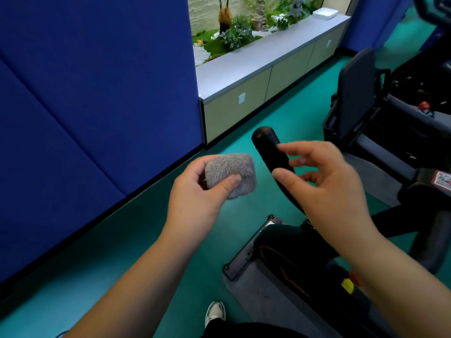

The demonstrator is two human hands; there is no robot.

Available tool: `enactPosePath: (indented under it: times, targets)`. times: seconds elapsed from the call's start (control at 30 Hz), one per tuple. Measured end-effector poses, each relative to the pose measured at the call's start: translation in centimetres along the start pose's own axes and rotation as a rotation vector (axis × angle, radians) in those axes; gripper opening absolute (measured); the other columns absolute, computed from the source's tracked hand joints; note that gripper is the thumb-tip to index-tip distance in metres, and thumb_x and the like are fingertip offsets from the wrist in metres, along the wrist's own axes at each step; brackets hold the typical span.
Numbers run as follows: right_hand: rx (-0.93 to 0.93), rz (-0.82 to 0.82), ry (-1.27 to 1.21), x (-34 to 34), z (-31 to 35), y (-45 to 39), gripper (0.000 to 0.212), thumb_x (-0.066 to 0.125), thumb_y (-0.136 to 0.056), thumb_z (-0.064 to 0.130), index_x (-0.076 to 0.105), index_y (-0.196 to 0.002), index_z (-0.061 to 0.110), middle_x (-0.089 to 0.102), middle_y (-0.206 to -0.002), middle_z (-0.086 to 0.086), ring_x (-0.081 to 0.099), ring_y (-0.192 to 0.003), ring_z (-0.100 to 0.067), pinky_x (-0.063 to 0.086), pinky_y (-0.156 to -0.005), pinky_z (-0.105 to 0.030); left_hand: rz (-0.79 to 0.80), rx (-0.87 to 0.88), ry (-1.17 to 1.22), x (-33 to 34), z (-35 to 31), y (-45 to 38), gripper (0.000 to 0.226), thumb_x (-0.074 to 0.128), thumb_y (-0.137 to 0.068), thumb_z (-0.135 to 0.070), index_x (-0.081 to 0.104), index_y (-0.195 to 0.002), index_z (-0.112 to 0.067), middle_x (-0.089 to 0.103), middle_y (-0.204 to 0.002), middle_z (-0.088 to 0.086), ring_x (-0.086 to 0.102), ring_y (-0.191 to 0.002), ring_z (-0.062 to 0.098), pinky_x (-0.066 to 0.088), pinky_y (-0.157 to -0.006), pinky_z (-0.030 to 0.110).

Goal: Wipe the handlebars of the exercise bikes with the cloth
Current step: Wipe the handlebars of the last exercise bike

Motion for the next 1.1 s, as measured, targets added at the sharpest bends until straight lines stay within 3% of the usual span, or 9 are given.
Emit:
enactPosePath:
  times: [0.2, 0.37, 0.53, 0.63, 0.8, 0.93, 1.0, 1.1]
  targets:
    - [0.093, 0.077, 0.072, 0.0, -1.6, -2.4, 0.049, 0.072, -0.081, 0.013, 0.057, -0.121, 0.038, 0.059, -0.115, 0.013, 0.059, -0.101, -0.001, 0.052, -0.09, -0.028, -0.123, 0.046, -0.013, 3.4, 0.2, -2.0, 0.022, 0.072, -0.081, -0.018, 0.058, -0.097, -0.025, 0.062, -0.091, -0.013, 0.06, -0.082, 0.002, 0.048, -0.073, 0.02]
    - [0.151, 0.155, -0.04, 0.3, -1.9, -2.6, 0.049, 0.07, -0.082, 0.004, 0.062, -0.12, 0.035, 0.067, -0.106, 0.015, 0.066, -0.092, -0.002, 0.054, -0.081, -0.018, -0.116, 0.009, 0.041, 4.7, 1.8, 0.0, 0.021, 0.072, -0.081, -0.013, 0.054, -0.087, -0.022, 0.059, -0.081, -0.008, 0.054, -0.068, -0.002, 0.043, -0.063, 0.013]
    - [0.171, 0.195, -0.047, -0.1, -2.1, -3.3, 0.049, 0.072, -0.081, 0.005, 0.066, -0.112, 0.042, 0.07, -0.098, 0.016, 0.069, -0.085, -0.007, 0.058, -0.079, -0.028, -0.247, 0.127, 0.174, 3.1, -1.2, -2.7, 0.026, 0.069, -0.084, -0.01, 0.058, -0.098, -0.029, 0.065, -0.096, -0.008, 0.063, -0.089, 0.007, 0.051, -0.08, 0.023]
    - [0.162, 0.206, -0.048, -0.1, -2.1, -3.6, 0.05, 0.073, -0.079, 0.003, 0.067, -0.106, 0.044, 0.07, -0.096, 0.018, 0.068, -0.085, -0.008, 0.058, -0.08, -0.035, -0.228, 0.176, 0.161, 3.1, -2.0, -3.1, 0.029, 0.068, -0.083, -0.006, 0.061, -0.099, -0.03, 0.067, -0.098, -0.01, 0.064, -0.093, 0.007, 0.052, -0.082, 0.023]
    - [0.17, 0.223, -0.066, -0.2, -2.3, -3.9, 0.048, 0.075, -0.077, 0.003, 0.068, -0.104, 0.042, 0.07, -0.095, 0.021, 0.069, -0.079, -0.007, 0.059, -0.079, -0.035, -0.188, 0.099, 0.147, 4.0, 0.6, -0.9, 0.027, 0.069, -0.081, -0.001, 0.063, -0.094, -0.024, 0.068, -0.09, -0.008, 0.064, -0.084, 0.006, 0.05, -0.074, 0.02]
    - [0.182, 0.234, -0.087, -0.3, -2.6, -4.2, 0.047, 0.076, -0.076, 0.003, 0.069, -0.104, 0.04, 0.071, -0.095, 0.018, 0.07, -0.079, -0.01, 0.059, -0.077, -0.035, -0.186, 0.195, 0.092, 3.5, -1.6, -2.6, 0.037, 0.066, -0.083, 0.003, 0.064, -0.108, -0.024, 0.066, -0.106, -0.012, 0.063, -0.097, 0.003, 0.048, -0.083, 0.017]
    - [0.179, 0.23, -0.103, -0.3, -2.7, -4.2, 0.048, 0.076, -0.075, 0.003, 0.069, -0.103, 0.041, 0.071, -0.095, 0.018, 0.069, -0.079, -0.009, 0.06, -0.076, -0.034, -0.108, 0.276, 0.072, 3.7, -3.5, -3.4, 0.04, 0.064, -0.084, 0.003, 0.063, -0.116, -0.021, 0.065, -0.113, -0.01, 0.061, -0.101, 0.0, 0.046, -0.084, 0.013]
    - [0.153, 0.233, -0.094, -0.2, -2.7, -4.2, 0.05, 0.077, -0.074, 0.002, 0.066, -0.102, 0.043, 0.07, -0.095, 0.021, 0.068, -0.084, -0.005, 0.059, -0.076, -0.032, -0.065, 0.378, 0.029, 4.4, -4.9, -3.3, 0.033, 0.067, -0.083, 0.002, 0.066, -0.113, -0.013, 0.067, -0.111, -0.003, 0.063, -0.101, 0.003, 0.048, -0.086, 0.017]
Point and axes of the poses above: each hand's wrist, its own y-axis away from the middle knuckle, its own x-axis out of the palm, z = x × y, the point moved 6 cm from there along -y, towards the middle knuckle
